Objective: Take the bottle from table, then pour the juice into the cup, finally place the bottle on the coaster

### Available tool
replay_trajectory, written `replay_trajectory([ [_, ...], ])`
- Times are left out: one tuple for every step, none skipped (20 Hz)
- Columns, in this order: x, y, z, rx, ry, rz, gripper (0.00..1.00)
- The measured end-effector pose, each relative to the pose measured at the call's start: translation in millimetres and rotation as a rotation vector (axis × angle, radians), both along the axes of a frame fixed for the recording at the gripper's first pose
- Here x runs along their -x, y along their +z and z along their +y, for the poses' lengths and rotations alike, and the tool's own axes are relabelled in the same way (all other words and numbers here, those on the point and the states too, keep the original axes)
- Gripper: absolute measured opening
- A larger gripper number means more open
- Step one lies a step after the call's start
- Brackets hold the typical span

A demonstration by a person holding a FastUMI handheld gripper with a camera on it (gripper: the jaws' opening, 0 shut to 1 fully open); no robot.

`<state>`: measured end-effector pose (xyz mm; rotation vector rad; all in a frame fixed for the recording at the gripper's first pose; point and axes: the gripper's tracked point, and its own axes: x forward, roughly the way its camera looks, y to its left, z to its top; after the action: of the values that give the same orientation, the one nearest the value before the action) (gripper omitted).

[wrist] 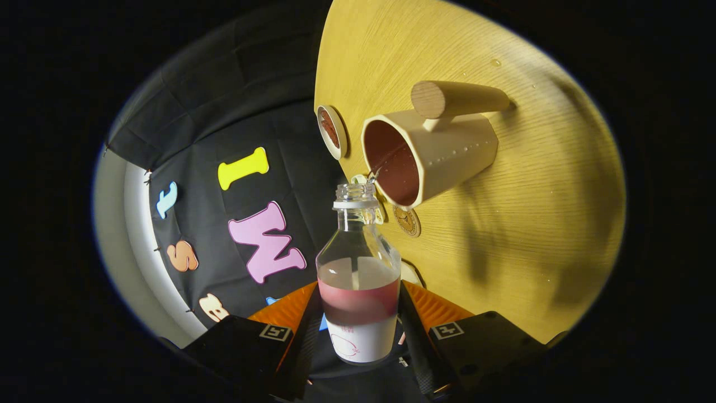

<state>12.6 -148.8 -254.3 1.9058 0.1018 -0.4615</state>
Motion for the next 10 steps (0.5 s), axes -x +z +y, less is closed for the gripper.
replay_trajectory([
  [0.0, 0.1, 0.4, -0.009, 0.003, 0.001, 0.75],
  [0.0, 1.1, 0.9, -0.018, 0.008, 0.003, 0.75],
  [0.0, 1.4, 0.9, -0.026, 0.012, 0.003, 0.75],
  [0.0, 2.1, 1.7, -0.034, 0.018, 0.004, 0.75],
  [-0.2, 2.4, 1.9, -0.042, 0.022, 0.006, 0.75],
  [-0.7, 3.2, 2.6, -0.052, 0.024, 0.007, 0.75],
  [-1.4, 4.5, 2.9, -0.064, 0.026, 0.007, 0.75],
  [-2.5, 4.2, 2.7, -0.074, 0.025, 0.007, 0.75],
  [-4.0, 4.3, 2.2, -0.084, 0.024, 0.006, 0.75],
  [-4.9, 4.3, 2.2, -0.095, 0.025, 0.004, 0.75],
])
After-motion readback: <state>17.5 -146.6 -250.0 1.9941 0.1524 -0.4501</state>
